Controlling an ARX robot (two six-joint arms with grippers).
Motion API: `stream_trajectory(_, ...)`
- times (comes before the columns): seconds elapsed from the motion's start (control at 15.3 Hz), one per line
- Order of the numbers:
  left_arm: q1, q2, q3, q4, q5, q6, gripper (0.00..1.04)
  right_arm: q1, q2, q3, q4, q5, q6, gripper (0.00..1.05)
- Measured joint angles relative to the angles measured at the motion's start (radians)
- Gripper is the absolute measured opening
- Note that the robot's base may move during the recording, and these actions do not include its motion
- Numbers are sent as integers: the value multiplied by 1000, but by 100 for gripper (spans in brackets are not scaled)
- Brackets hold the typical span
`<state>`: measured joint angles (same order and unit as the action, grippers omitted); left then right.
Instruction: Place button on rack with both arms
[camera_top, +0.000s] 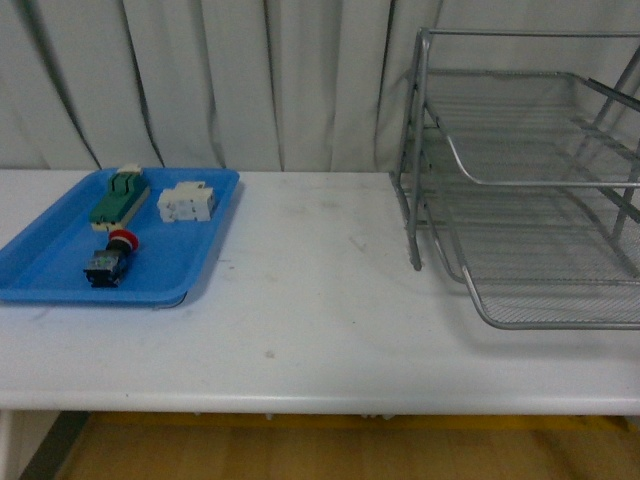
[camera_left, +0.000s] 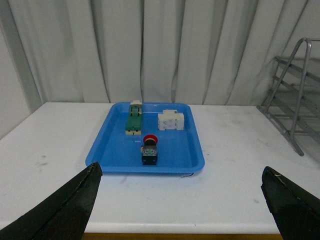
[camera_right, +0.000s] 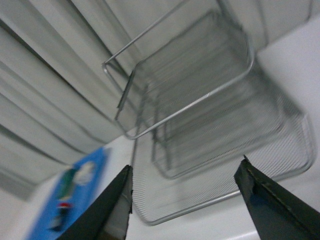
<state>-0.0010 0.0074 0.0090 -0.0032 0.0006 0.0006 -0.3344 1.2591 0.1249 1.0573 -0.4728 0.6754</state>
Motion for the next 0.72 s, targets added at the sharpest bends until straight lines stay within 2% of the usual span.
stream_trajectory(0.13, 0, 0, 0, 0, -1, 0, 98, 110, -192, -40, -87, 222, -408, 47)
stream_trajectory(0.2, 0, 0, 0, 0, -1, 0, 98, 147, -254, -61, -139, 267, -529, 35)
stream_trajectory(0.26, 0, 0, 0, 0, -1, 0, 98, 166, -316, -79, -187, 301, -600, 22)
stream_trajectory(0.39, 0, 0, 0, 0, -1, 0, 98, 205, -443, -95, -277, 336, -650, 2)
stream_trajectory(0.52, 0, 0, 0, 0, -1, 0, 98, 232, -552, -113, -378, 370, -663, 2)
stream_trajectory(0.59, 0, 0, 0, 0, 0, 0, 98, 285, -608, -113, -427, 439, -666, 2)
stream_trajectory(0.65, 0, 0, 0, 0, 0, 0, 98, 338, -662, -114, -472, 456, -669, 2)
stream_trajectory(0.72, 0, 0, 0, 0, -1, 0, 98, 340, -702, -114, -509, 465, -669, 2)
